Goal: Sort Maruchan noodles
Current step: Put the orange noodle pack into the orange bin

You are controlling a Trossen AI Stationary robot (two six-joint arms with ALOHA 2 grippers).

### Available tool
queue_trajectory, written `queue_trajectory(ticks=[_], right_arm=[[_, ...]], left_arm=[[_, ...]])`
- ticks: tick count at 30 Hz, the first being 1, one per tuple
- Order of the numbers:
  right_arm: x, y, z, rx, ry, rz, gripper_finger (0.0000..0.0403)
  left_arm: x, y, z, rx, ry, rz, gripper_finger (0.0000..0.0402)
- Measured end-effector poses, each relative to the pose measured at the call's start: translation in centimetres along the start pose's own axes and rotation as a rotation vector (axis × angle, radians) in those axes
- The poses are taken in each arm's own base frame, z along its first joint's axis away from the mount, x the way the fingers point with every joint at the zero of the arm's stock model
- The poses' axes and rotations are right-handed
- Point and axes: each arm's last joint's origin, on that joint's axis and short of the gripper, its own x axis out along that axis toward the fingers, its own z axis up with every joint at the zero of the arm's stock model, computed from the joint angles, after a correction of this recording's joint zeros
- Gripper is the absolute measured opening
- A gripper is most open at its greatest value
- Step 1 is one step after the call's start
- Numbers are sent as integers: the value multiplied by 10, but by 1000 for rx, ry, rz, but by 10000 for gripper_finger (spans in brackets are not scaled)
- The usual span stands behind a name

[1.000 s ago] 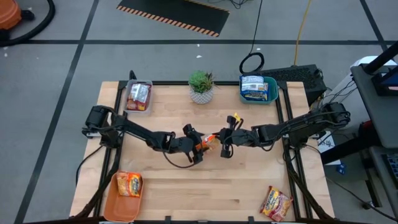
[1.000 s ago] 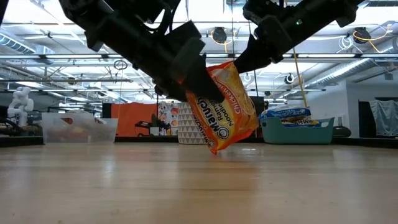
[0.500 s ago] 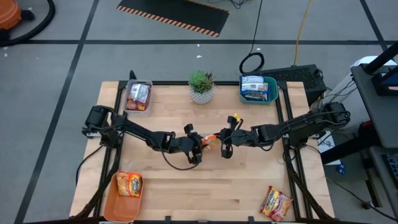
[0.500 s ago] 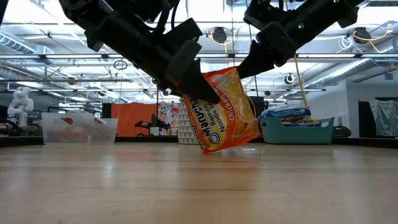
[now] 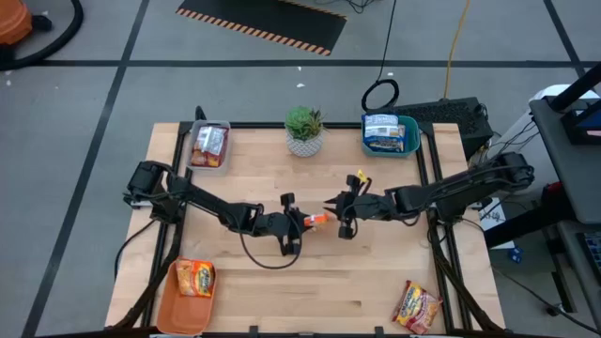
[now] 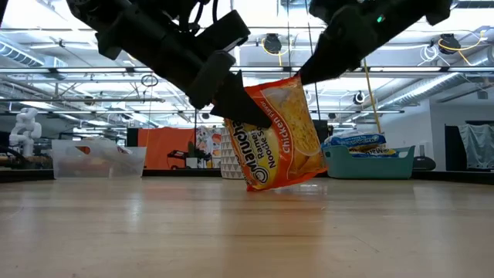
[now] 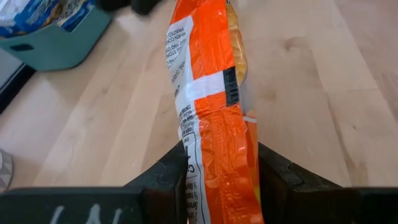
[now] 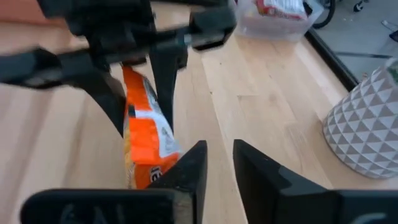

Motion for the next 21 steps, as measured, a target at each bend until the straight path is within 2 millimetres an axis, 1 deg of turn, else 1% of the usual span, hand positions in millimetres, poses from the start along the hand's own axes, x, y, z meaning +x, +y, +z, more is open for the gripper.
queue_trajectory(ticks=[2,5,9,13,15,18,21], right_arm=[[-10,0,4,11,-18,12,81],[-28,-2,7,50,-28,31,92],[-52,-3,12,116,-52,64,98],[-70,-1,14,154,-77,104,98],[-76,1,14,153,-95,90,98],[-83,5,15,151,-129,44,98],[-86,9,15,145,-141,41,98]], left_arm=[[-2,-4,3,22,-10,-10,124],[-10,-11,14,62,-50,-31,124],[-32,-16,30,117,-105,-57,124],[-63,-19,47,117,-161,-90,124],[-80,-22,54,98,-194,-116,124],[-105,-28,63,62,-241,-168,124],[-129,-39,68,51,-277,-229,124]])
